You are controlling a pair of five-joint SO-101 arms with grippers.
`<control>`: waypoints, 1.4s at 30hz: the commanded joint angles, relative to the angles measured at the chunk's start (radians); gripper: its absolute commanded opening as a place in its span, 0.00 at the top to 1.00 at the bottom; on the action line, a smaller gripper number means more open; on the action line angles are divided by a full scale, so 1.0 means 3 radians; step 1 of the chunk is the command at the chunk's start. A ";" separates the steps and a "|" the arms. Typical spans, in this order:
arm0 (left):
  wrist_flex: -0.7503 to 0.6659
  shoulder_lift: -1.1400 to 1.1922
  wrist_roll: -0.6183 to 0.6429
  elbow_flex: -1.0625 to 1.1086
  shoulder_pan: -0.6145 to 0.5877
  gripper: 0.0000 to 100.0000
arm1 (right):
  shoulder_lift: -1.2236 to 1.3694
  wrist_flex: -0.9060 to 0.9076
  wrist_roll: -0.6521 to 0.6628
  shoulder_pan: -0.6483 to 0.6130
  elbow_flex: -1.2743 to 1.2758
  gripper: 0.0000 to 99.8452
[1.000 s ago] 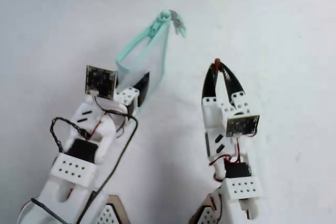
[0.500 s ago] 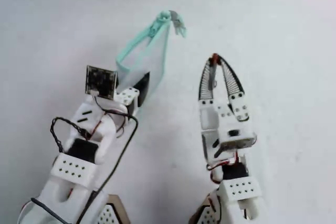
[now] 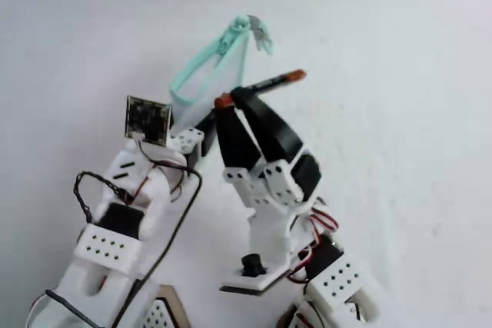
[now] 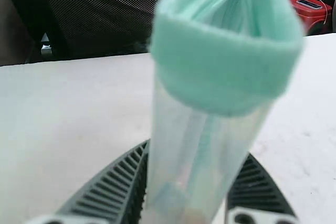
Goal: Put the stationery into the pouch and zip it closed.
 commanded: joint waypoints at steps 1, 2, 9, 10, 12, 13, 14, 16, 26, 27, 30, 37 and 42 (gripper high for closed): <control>-0.0061 -0.0033 -0.0031 -0.0005 0.0054 0.79 | -0.0038 0.0330 0.0077 -0.0033 -0.0588 0.98; -0.0061 -0.0028 -0.0031 -0.0005 0.0054 0.79 | -0.0033 0.0504 0.0072 -0.0038 -0.0701 0.98; -0.0061 -0.0028 -0.0031 -0.0005 0.0054 0.79 | -0.0018 0.1844 -0.1054 0.0074 -0.1524 0.98; -0.0061 -0.0028 -0.0031 -0.0005 0.0054 0.79 | -0.0008 0.2064 -0.1320 0.0115 -0.1662 0.98; -0.0061 -0.0028 -0.0031 -0.0005 0.0054 0.79 | 0.0018 0.2509 -0.1938 0.0222 -0.1908 0.98; -0.0061 -0.0023 -0.0031 -0.0005 0.0054 0.79 | 0.0069 0.2693 -0.2225 0.0304 -0.2010 0.98; -0.0061 -0.0023 -0.0031 -0.0005 0.0054 0.79 | 0.0141 0.2821 -0.2491 0.0381 -0.2102 0.98; -0.0061 -0.0023 -0.0031 -0.0005 0.0054 0.79 | 0.0355 0.2938 -0.2900 0.0504 -0.2261 0.98; -0.0087 -0.0043 -0.0051 0.0061 0.0125 0.79 | 0.1614 0.2969 -0.3212 0.0417 -0.3447 0.98; -0.0087 -0.0043 -0.0051 0.0061 0.0125 0.79 | 0.1685 0.2969 -0.3212 0.0366 -0.3580 0.98; -0.0087 -0.0043 -0.0046 0.0061 0.0125 0.79 | 0.1808 0.3076 -0.3202 0.0151 -0.3877 0.98; -0.0087 -0.0049 -0.0046 0.0051 0.0125 0.79 | 0.2013 0.3368 -0.3202 0.0110 -0.3821 0.98; -0.0087 -0.0049 -0.0041 0.0041 0.0115 0.79 | 0.1818 0.3368 -0.3202 0.0253 -0.3503 0.98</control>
